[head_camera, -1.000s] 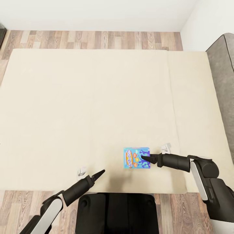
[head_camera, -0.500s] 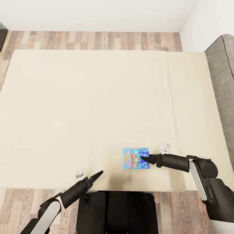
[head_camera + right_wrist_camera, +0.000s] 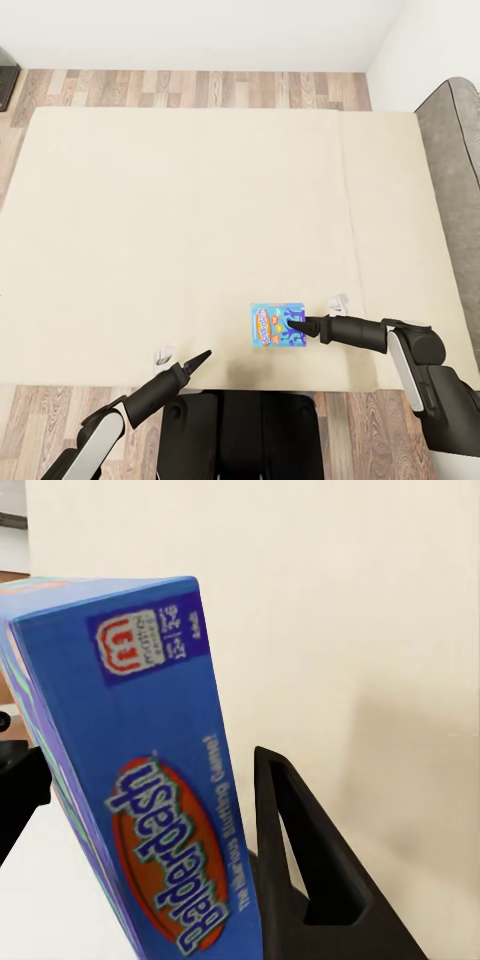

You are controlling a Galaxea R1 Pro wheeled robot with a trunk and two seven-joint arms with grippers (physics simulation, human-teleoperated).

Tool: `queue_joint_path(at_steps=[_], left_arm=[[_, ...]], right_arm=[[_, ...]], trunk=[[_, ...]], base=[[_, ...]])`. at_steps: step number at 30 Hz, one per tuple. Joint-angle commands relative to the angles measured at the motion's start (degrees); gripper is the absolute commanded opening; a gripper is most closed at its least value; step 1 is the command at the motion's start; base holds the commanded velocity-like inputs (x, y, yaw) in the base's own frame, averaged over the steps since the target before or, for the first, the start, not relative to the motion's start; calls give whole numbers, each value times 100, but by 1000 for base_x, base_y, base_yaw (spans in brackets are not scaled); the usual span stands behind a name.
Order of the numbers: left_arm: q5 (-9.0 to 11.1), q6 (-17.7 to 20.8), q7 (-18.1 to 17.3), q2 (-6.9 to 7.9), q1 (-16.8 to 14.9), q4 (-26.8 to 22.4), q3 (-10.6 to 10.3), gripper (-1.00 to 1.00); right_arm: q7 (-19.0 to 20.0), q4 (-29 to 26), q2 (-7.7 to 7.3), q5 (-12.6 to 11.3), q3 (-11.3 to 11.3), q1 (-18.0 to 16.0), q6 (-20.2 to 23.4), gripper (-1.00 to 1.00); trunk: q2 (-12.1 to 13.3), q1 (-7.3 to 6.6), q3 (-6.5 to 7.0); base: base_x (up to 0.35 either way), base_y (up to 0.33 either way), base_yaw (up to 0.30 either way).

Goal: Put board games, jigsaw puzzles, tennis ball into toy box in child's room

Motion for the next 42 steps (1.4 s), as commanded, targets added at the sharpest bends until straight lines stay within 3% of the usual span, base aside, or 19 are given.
queue_joint_path(at_steps=[1, 9, 42], left_arm=[[57, 37, 6, 5, -1, -1, -4, 100], [57, 35, 1, -2, -1, -6, -3, 100], [32, 21, 30, -8, 8, -61, -6, 100]], right_arm=[[8, 1, 3, -38, -3, -2, 47, -100], [6, -2, 13, -34, -3, -2, 47, -100], [14, -97, 9, -33, -18, -2, 110, -100]], trunk=[[35, -19, 22], [355, -195, 236], [356, -195, 542]], base=[[0, 0, 0], [0, 0, 0], [0, 0, 0]])
